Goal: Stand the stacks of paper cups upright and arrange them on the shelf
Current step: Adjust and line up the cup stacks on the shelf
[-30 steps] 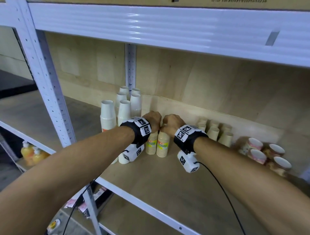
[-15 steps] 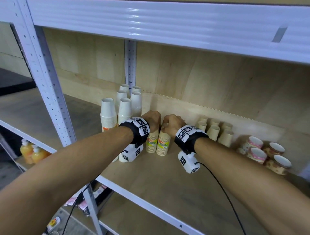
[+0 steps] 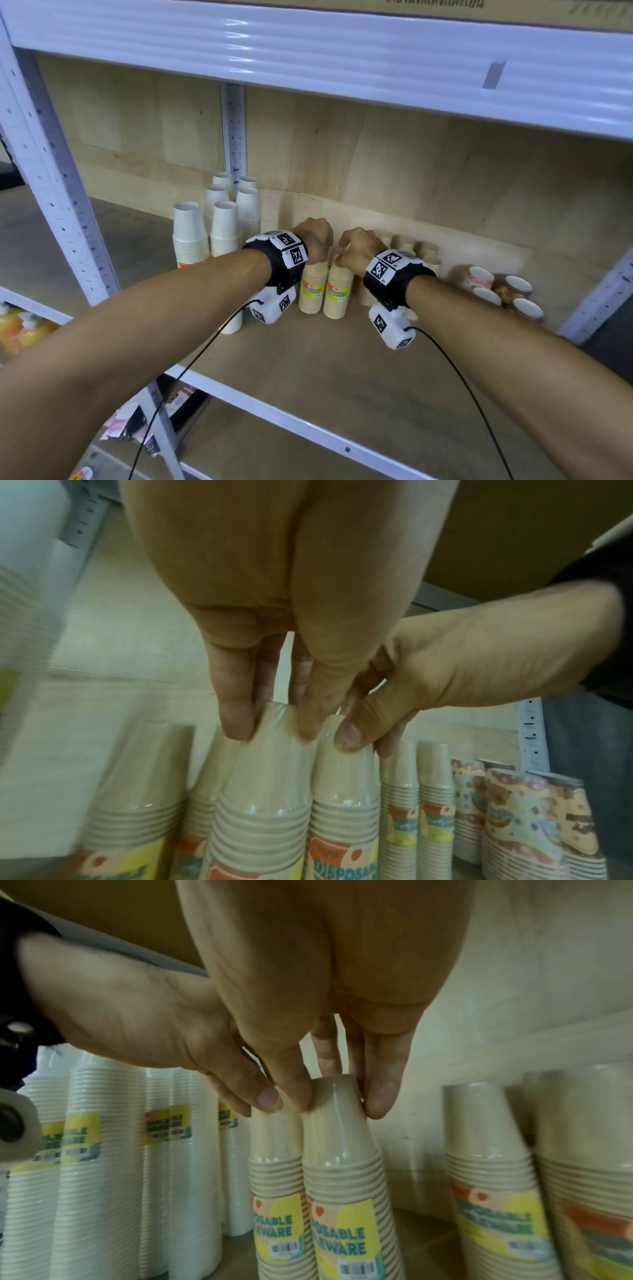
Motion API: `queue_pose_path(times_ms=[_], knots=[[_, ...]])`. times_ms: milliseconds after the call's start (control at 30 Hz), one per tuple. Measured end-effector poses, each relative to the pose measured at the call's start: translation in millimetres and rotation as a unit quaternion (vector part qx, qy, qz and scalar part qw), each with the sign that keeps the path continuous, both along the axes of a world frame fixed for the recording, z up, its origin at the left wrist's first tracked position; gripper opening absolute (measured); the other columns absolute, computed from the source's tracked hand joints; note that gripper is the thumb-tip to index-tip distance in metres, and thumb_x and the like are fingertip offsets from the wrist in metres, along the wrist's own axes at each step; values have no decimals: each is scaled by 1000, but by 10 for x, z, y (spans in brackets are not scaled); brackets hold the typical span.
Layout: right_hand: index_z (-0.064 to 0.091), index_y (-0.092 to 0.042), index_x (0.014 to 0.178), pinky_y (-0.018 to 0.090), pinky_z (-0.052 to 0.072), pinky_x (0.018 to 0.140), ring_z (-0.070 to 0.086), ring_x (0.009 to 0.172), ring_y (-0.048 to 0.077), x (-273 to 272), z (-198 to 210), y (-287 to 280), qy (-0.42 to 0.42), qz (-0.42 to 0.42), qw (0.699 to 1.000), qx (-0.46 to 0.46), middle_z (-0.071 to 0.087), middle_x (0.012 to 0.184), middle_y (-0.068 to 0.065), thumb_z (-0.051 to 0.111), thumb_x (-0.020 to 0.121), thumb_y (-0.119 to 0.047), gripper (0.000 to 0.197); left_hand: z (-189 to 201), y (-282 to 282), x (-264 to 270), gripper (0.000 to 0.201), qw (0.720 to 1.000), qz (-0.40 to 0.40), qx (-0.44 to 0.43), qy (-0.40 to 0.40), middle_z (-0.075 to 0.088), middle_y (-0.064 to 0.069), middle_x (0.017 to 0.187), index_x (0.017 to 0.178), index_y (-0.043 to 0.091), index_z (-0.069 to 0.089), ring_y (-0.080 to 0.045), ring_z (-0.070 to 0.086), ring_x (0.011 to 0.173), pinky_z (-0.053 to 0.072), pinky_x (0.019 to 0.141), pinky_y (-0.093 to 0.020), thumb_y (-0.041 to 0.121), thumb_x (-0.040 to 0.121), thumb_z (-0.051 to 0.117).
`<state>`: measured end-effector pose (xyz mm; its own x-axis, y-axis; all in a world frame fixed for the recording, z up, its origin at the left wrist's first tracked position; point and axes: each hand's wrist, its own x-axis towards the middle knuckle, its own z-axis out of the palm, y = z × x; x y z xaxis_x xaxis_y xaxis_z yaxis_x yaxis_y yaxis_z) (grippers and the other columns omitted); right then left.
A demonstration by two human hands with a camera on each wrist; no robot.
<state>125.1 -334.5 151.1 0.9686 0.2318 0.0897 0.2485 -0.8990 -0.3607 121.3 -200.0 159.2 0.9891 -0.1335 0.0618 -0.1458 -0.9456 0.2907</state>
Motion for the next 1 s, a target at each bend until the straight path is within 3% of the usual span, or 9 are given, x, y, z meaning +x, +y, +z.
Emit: queue_pose_path(times_ms=[133, 333, 467, 667, 833, 933, 1000], knots=[[64, -13, 117, 23, 41, 75, 59, 109, 27, -35, 44, -295, -8, -38, 999, 2, 60, 119, 9, 73, 82, -21, 38, 55, -273, 61, 36, 999, -32, -13, 0, 64, -8, 121, 120, 10, 67, -26, 63, 106, 53, 83, -30, 5, 84, 68], [67, -10, 112, 25, 44, 72, 63, 102, 27, -39, 82, -650, 6, -71, 997, -9, 67, 110, 9, 70, 83, -19, 31, 70, -662, 144, 35, 998, -64, -29, -2, 62, -9, 123, 119, 9, 67, -26, 62, 108, 48, 79, -26, 5, 85, 69], [68, -9, 106, 28, 48, 72, 65, 96, 28, -37, 76, -809, 7, -77, 996, -32, 69, 104, 10, 70, 82, -18, 25, 22, -861, 202, 28, 997, -78, -14, 1, 67, -11, 116, 112, 7, 70, -26, 64, 102, 52, 82, -31, 5, 84, 69], [69, -8, 101, 27, 44, 66, 66, 94, 27, 11, 2, -943, 5, -73, 997, -31, 70, 100, 10, 66, 84, -12, 17, -56, -996, 300, 27, 996, -91, -9, -1, 68, -13, 116, 115, 5, 69, -28, 65, 104, 53, 84, -32, 8, 88, 67], [69, -9, 89, 27, 47, 67, 66, 91, 27, 105, -82, -1010, 9, -83, 996, -37, 62, 85, 5, 66, 83, -15, 9, -150, -1011, 370, 22, 995, -99, -7, 14, 69, -9, 108, 105, 9, 72, -27, 65, 98, 54, 79, -32, 9, 84, 68], [61, -14, 79, 27, 41, 67, 62, 90, 27, 145, -120, -1028, 13, -75, 996, -48, 51, 75, -1, 67, 82, -17, 7, -188, -1015, 391, 19, 994, -105, -7, 17, 68, -8, 106, 102, 11, 72, -26, 65, 97, 54, 79, -33, 9, 84, 67], [61, -16, 80, 27, 40, 68, 60, 90, 25, 149, -119, -1040, 11, -68, 997, -45, 48, 75, -2, 67, 83, -18, 7, -185, -1011, 395, 19, 994, -108, -8, 17, 68, -8, 105, 102, 11, 72, -26, 64, 96, 53, 77, -32, 10, 84, 67]])
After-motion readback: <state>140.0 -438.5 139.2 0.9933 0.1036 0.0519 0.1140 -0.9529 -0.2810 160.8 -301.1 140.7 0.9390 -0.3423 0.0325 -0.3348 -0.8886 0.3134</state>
